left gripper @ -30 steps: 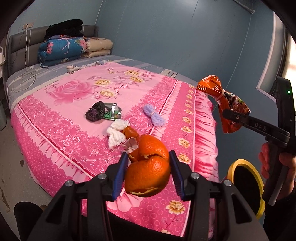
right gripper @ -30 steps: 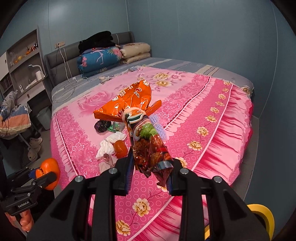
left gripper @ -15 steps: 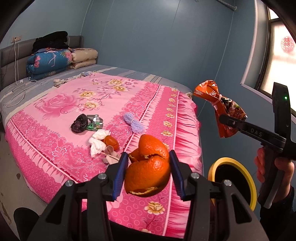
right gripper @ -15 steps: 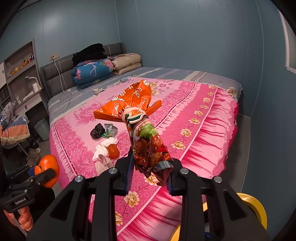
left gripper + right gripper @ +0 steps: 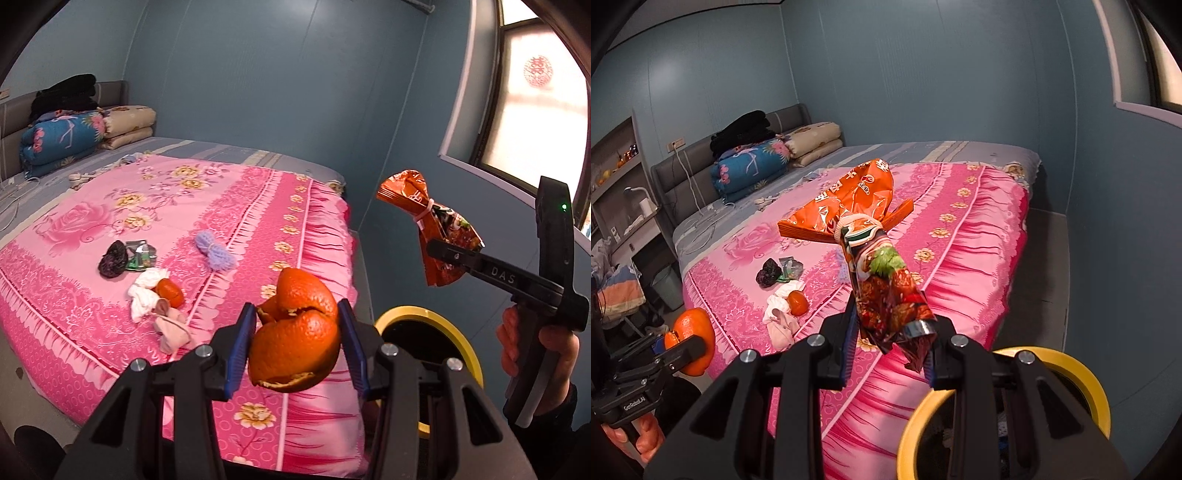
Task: Collect trash
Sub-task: 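Lift the orange peel and snack wrapper and carry both over the bin, then open both grippers to drop the peel and wrapper into the bin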
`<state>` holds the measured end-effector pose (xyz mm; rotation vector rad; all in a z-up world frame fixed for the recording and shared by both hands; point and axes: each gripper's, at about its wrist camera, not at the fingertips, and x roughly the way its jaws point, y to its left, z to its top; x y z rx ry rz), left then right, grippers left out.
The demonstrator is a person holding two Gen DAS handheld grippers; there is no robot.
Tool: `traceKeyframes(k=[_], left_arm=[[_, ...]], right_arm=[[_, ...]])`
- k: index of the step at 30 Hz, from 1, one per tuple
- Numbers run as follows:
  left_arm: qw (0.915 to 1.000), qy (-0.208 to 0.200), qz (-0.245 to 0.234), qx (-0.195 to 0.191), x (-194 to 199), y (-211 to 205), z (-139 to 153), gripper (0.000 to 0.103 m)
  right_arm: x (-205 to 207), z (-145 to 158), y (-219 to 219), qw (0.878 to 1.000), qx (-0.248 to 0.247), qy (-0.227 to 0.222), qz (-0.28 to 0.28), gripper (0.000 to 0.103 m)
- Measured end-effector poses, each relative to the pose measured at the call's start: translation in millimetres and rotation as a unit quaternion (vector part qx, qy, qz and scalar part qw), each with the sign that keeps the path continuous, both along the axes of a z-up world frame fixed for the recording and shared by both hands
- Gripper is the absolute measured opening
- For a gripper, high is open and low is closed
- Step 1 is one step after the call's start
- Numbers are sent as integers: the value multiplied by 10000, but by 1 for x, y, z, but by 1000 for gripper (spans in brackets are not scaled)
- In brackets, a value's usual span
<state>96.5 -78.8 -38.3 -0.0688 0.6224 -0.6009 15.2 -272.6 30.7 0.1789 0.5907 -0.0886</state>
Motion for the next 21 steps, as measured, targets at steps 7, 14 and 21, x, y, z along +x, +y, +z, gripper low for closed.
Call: traceKeyframes(k=[7,14,21], left_arm=[[9990,-37,-450,72,-10,-38,2,43],[9962,44,-852,163,-11,-73,1,43],[9924,218,-1185,256,-16,-109,-12,43]], right_arm=[[-27,0,-30,9990,100,19,-431,28],[-48,-2,-54,9964,143,132,-824,28],[-54,-14,-78,9926,246,439,-1103,28]])
